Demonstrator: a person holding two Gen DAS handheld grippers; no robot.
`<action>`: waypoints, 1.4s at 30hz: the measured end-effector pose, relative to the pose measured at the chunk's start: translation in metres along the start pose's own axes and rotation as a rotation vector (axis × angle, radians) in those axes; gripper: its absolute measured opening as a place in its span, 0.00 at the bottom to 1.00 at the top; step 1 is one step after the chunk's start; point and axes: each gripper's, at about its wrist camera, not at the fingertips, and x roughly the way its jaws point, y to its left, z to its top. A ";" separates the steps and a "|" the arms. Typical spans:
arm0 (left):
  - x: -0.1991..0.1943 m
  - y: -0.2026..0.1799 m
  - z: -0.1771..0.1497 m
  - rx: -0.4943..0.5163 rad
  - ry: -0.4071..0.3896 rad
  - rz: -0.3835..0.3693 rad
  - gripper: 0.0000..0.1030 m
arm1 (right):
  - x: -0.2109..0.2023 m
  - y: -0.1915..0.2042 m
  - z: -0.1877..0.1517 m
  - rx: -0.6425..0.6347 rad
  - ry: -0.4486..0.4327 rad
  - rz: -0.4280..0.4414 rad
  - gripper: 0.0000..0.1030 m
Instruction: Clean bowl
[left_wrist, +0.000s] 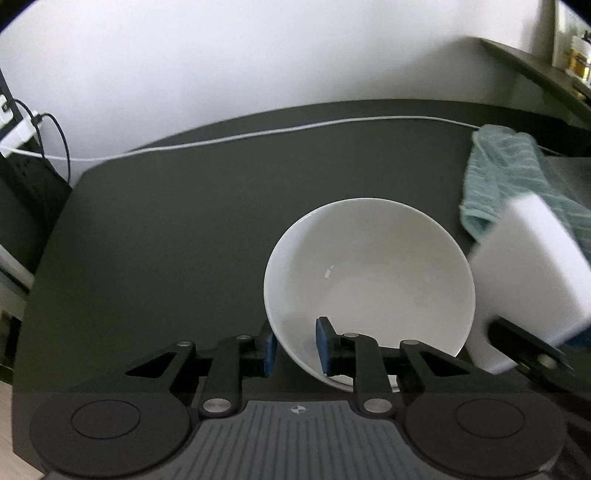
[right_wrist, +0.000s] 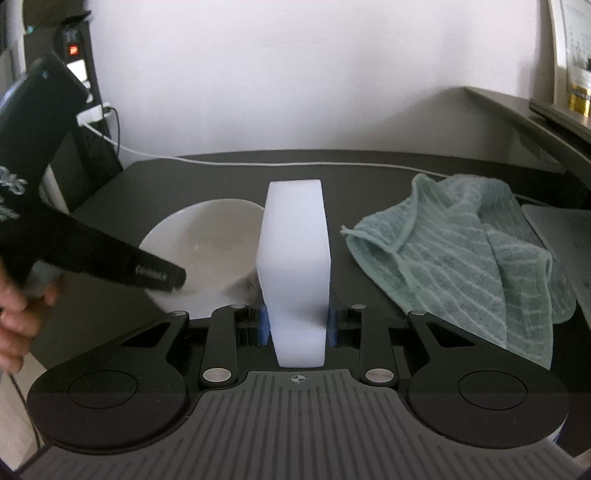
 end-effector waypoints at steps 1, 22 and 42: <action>0.000 -0.001 -0.002 -0.009 0.002 -0.003 0.20 | -0.001 0.005 0.000 -0.015 0.004 -0.017 0.30; 0.010 -0.007 -0.004 -0.001 -0.008 -0.005 0.22 | -0.003 0.004 0.008 -0.005 0.036 -0.031 0.30; 0.007 -0.019 0.025 0.369 -0.208 0.092 0.37 | -0.025 0.011 -0.008 -0.056 0.047 -0.014 0.30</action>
